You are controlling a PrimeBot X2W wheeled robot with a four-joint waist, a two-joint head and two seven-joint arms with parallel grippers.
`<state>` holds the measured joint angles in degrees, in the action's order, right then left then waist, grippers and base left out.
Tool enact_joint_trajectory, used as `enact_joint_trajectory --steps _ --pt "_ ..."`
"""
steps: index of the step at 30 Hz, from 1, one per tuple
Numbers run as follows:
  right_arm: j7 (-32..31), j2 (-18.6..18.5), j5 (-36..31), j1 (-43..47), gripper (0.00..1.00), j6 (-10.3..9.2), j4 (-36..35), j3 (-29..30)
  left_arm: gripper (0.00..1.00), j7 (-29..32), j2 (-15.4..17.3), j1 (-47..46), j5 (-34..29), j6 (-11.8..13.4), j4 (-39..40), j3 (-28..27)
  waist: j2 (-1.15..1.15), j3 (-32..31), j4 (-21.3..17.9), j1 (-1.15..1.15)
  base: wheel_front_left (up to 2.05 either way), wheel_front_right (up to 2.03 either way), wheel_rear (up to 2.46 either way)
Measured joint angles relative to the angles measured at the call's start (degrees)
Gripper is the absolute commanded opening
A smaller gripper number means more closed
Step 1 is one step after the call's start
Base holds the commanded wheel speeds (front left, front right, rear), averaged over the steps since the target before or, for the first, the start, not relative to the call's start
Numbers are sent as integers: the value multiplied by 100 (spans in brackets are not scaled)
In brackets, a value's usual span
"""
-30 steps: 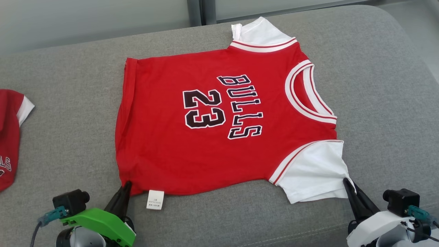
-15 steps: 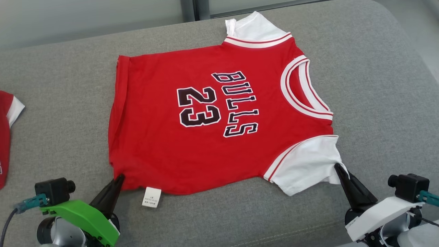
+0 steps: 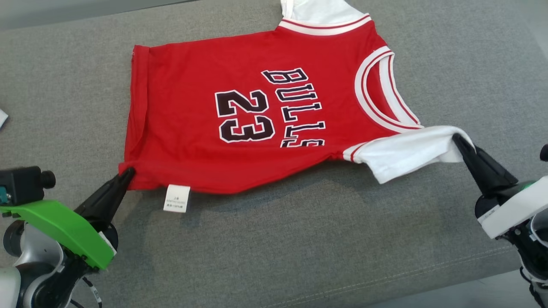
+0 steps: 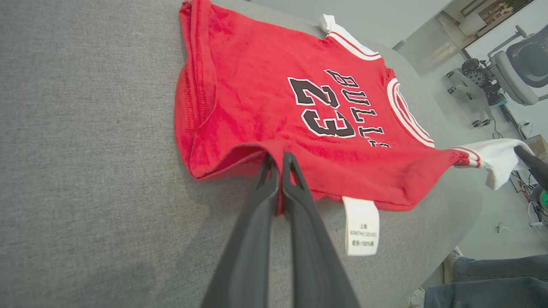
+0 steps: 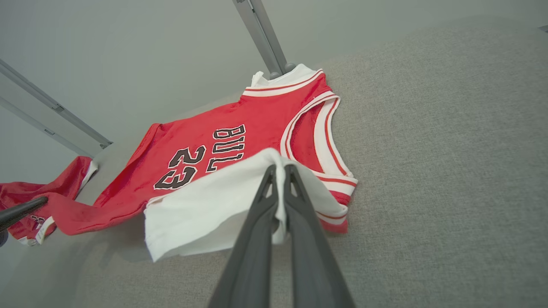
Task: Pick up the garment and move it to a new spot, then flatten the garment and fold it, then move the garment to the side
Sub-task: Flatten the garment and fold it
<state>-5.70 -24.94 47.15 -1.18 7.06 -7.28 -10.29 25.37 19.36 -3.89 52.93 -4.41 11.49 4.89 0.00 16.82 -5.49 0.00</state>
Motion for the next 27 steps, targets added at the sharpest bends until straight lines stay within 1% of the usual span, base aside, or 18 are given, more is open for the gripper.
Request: enact_joint_trajectory --steps 2,5,7,8,12,14,16,21,27 --pt "-122 -88 57 -192 0 0 -4 58 0 168 -1 -153 121 83 63 -44 0 95 10 0 0 0 0" --pt "-298 -96 203 -466 0 0 13 79 0 408 -4 -351 328 243 77 -59 0 226 37 0 0 0 0" --pt "-417 -81 307 -632 0 0 36 68 0 579 3 -452 337 303 85 -62 0 302 62 0 0 0 0" --pt "-417 -81 307 -632 0 0 36 68 0 579 3 -452 337 303 85 -62 0 302 62 0 0 0 0" --pt "-677 -107 342 -1022 0 0 145 -21 0 895 35 -681 482 481 136 -56 0 416 115 0 0 0 0" --pt "-842 -144 342 -1205 0 0 234 -154 0 1066 114 -793 498 570 140 -45 0 452 136 0 0 0 0" --pt "-959 -178 341 -1305 0 0 313 -196 0 1223 179 -889 536 650 162 -33 0 475 154 0 0 0 0" --pt "-1172 -266 342 -1532 0 0 502 -233 0 1556 207 -1249 695 861 180 -46 0 538 214 0 0 0 0" --pt "-1390 -263 342 -1878 0 0 709 -350 0 1908 276 -1447 784 996 -55 -65 0 602 230 0 0 0 0"
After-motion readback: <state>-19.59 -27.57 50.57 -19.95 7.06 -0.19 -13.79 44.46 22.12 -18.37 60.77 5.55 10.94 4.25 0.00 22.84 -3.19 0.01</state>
